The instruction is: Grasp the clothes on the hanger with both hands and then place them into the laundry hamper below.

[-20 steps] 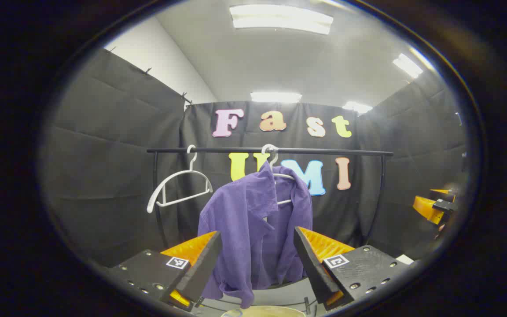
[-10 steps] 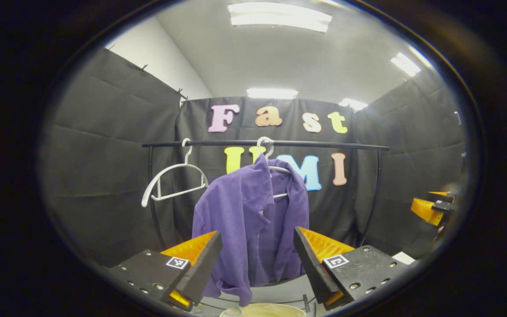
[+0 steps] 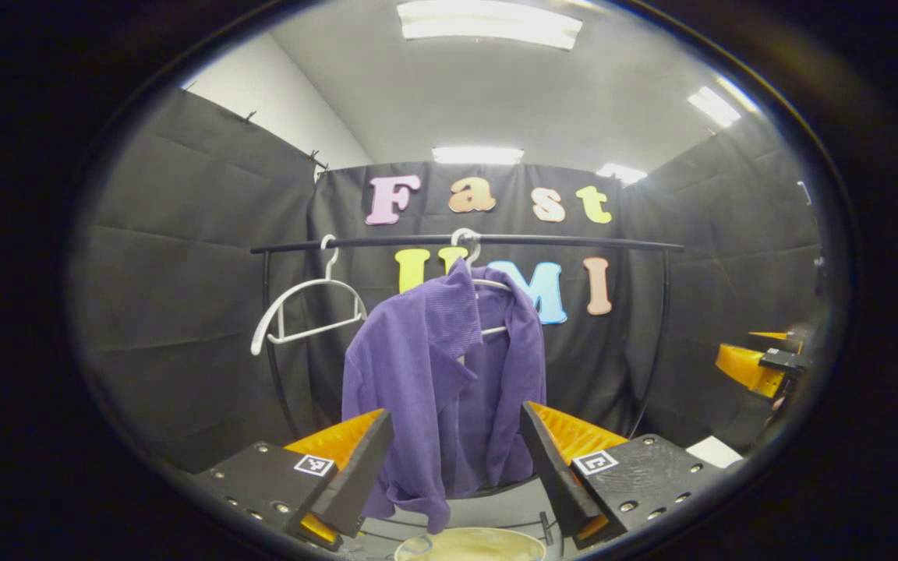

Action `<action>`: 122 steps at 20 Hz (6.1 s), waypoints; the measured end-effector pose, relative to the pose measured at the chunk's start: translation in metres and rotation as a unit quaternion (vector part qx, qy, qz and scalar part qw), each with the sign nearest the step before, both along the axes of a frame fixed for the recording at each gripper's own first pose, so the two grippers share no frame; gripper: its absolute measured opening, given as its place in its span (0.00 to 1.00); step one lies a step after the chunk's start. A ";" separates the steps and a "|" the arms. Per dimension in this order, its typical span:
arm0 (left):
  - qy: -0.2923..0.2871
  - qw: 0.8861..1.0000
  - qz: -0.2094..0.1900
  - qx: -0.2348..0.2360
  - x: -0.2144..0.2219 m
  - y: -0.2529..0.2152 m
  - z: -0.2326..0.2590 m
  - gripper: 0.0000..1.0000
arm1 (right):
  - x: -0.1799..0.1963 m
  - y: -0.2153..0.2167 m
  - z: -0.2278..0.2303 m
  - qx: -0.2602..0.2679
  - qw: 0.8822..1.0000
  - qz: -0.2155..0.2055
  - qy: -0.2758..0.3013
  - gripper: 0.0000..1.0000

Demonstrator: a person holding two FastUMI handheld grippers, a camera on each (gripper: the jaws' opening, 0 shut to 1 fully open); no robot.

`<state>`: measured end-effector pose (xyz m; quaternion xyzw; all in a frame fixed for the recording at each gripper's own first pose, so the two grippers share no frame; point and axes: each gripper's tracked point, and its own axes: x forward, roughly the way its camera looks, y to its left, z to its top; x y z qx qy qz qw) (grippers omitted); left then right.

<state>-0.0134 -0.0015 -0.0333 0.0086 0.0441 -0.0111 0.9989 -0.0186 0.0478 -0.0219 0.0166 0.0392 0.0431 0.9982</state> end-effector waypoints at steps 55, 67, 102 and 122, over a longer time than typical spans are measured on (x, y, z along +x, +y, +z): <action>0.012 0.968 0.249 -0.008 0.227 0.051 -0.027 0.05 | 0.291 0.230 -0.104 0.103 0.951 0.252 0.143 0.14; -0.058 0.980 0.178 -0.063 0.206 0.035 0.016 0.01 | 0.299 0.202 -0.072 0.099 0.963 0.235 0.082 0.00; -0.040 0.979 0.187 0.070 0.202 0.189 0.063 0.00 | 0.392 0.144 -0.048 0.075 0.991 0.102 -0.039 0.00; 0.017 0.981 0.189 -0.038 0.188 0.207 -0.023 0.01 | 0.365 0.152 -0.126 0.022 0.990 0.130 0.040 0.00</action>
